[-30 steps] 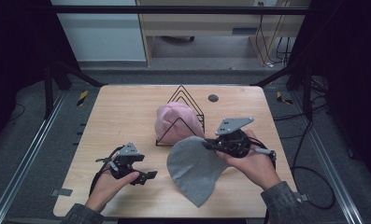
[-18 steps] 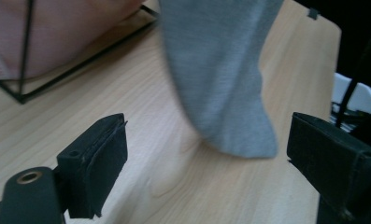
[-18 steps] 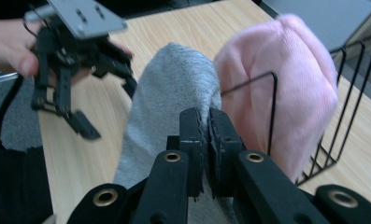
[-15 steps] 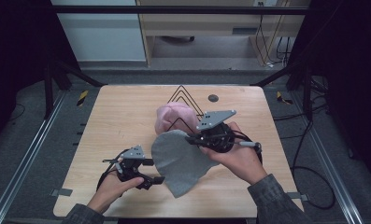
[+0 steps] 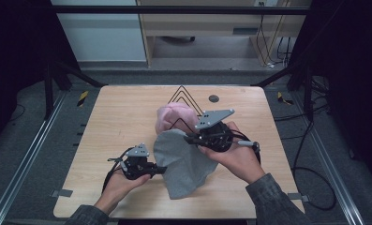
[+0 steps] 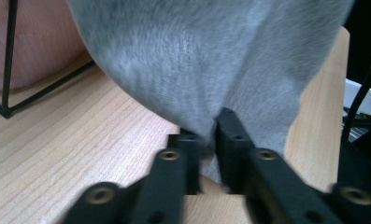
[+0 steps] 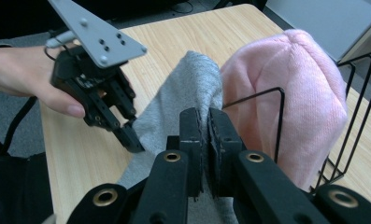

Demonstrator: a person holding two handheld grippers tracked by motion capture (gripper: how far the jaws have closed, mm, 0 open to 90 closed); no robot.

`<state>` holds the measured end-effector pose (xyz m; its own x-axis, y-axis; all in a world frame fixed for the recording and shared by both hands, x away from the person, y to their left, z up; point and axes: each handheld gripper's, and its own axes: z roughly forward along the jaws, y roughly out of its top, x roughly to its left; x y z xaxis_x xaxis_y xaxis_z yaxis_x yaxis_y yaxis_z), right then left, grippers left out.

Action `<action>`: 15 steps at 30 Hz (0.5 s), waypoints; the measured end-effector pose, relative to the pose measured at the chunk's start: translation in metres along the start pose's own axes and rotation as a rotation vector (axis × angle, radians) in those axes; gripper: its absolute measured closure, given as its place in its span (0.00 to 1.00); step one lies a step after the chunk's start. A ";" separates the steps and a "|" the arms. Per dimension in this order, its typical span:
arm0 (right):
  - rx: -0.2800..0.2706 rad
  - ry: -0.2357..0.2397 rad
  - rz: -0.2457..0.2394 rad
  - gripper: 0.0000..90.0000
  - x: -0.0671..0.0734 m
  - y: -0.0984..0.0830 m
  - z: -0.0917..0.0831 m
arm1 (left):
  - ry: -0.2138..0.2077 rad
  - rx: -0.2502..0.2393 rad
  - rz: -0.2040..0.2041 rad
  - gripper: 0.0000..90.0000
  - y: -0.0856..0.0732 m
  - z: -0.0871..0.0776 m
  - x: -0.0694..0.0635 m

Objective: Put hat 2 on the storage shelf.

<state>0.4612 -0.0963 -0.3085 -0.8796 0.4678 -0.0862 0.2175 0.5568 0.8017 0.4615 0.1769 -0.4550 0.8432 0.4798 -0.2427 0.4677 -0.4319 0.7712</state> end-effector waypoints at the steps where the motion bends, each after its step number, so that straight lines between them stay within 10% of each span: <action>1: 0.003 -0.001 0.005 0.95 -0.001 -0.001 0.000 | 0.005 -0.003 0.000 0.94 0.000 -0.001 0.000; 9: 0.014 -0.029 0.036 0.95 -0.011 -0.016 -0.004 | 0.048 -0.001 0.007 0.97 0.011 -0.016 -0.005; 15: -0.028 -0.052 0.072 0.96 -0.023 -0.019 -0.021 | 0.111 -0.015 0.054 0.97 0.047 -0.043 -0.012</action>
<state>0.4684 -0.1321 -0.3089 -0.8390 0.5410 -0.0578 0.2666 0.5015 0.8231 0.4625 0.1835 -0.3905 0.8321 0.5381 -0.1344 0.4175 -0.4481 0.7905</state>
